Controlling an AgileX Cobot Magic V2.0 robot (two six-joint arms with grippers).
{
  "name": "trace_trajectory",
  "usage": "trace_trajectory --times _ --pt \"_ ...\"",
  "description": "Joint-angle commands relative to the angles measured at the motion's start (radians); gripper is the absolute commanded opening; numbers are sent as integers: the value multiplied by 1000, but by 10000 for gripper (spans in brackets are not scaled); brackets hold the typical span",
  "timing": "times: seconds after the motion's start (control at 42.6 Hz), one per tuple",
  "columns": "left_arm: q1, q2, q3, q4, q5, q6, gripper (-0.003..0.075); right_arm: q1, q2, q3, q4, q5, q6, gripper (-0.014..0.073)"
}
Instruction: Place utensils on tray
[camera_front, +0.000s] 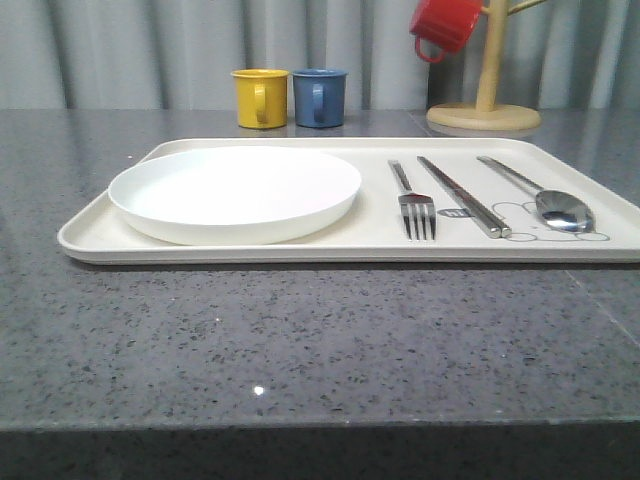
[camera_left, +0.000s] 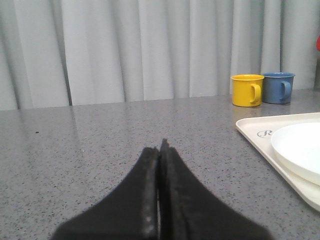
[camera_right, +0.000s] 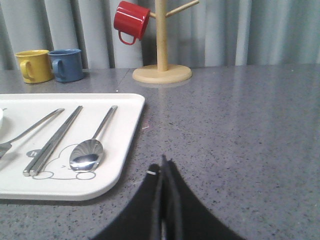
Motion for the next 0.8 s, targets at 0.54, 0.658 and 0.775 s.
trace_trajectory --times 0.54,0.658,0.775 --pt "-5 -22 15 2 -82 -10 -20 -7 -15 0 -18 -100 27 -67" --pt "-5 -22 15 2 -82 -10 -20 -7 -15 0 -18 -100 27 -67" --pt "-5 -22 15 2 -82 -10 -20 -7 -15 0 -18 -100 27 -67"
